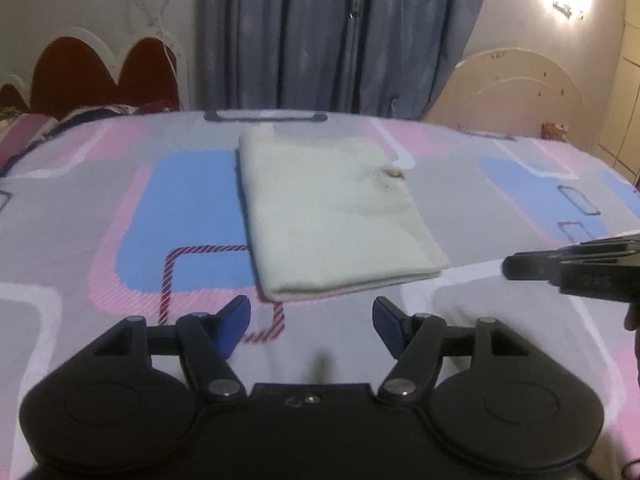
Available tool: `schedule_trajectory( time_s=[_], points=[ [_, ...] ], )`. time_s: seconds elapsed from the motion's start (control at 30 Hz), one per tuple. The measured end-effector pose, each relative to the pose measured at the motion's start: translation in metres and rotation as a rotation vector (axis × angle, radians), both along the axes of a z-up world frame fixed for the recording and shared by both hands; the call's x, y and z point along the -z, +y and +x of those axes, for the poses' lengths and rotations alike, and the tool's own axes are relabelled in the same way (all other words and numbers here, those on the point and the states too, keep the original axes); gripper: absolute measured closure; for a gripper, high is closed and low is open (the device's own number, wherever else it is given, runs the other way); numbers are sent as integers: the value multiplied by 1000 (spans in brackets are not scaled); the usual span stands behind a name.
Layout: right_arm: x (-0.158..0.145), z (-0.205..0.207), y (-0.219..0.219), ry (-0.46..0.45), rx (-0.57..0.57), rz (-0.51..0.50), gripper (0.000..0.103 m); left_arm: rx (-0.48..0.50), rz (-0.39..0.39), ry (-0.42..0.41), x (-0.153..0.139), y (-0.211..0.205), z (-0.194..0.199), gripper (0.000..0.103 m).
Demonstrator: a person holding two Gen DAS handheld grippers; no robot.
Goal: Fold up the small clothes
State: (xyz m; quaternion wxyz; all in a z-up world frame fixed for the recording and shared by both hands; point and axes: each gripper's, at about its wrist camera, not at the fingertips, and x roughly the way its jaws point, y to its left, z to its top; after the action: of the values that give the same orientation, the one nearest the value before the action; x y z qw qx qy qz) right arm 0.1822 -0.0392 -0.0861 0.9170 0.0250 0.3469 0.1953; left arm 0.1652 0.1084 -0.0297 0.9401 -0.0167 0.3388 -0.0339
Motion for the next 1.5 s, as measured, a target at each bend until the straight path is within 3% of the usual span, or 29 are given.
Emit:
schedule_trajectory(
  time_s=[0.27,0.43,0.5,0.53,0.57,0.7,0.77,1.17,1.23,1.27,1.3,1.33,1.37,1.4,1.43,1.5],
  points=[
    [-41,-90,-32,-58,17,68,96,4,10,-74,-39,-42,-84,36],
    [-59,-151,-47,-107,30,69,96,-17,20,-150,-63,-67,-133,24],
    [-67,-171,-50,-134,36,60,78,-29,37,-182,-70,-74,-152,21],
    [-70,-182,-51,-155,29,55,52,-35,38,-189,-73,-75,-159,21],
    [-74,-191,-51,-181,21,48,41,-37,34,-194,-75,-76,-167,20],
    [-85,-223,-49,-234,4,14,36,-80,36,-222,-83,-79,-199,17],
    [-88,-236,-49,-264,-5,16,17,-110,61,-227,-84,-79,-209,16],
    [-100,-272,-48,-320,-44,36,13,-130,132,-286,-101,-82,-239,17],
    [-102,-275,-49,-331,-46,35,13,-110,124,-304,-103,-82,-246,26],
    [-102,-276,-52,-332,-45,35,13,-120,143,-303,-103,-84,-248,47],
    [-102,-277,-53,-332,-43,36,13,-119,159,-281,-102,-85,-246,97],
    [-102,-277,-56,-333,-44,38,13,-119,142,-261,-102,-84,-245,90],
    [-102,-277,-57,-333,-42,39,13,-127,124,-267,-103,-83,-247,73],
    [-102,-278,-58,-334,-40,39,13,-144,125,-287,-104,-84,-249,30],
    [-102,-278,-61,-335,-39,38,13,-163,133,-318,-106,-86,-253,3],
    [-102,-279,-65,-336,-36,37,13,-175,151,-375,-108,-91,-257,0]
  ],
)
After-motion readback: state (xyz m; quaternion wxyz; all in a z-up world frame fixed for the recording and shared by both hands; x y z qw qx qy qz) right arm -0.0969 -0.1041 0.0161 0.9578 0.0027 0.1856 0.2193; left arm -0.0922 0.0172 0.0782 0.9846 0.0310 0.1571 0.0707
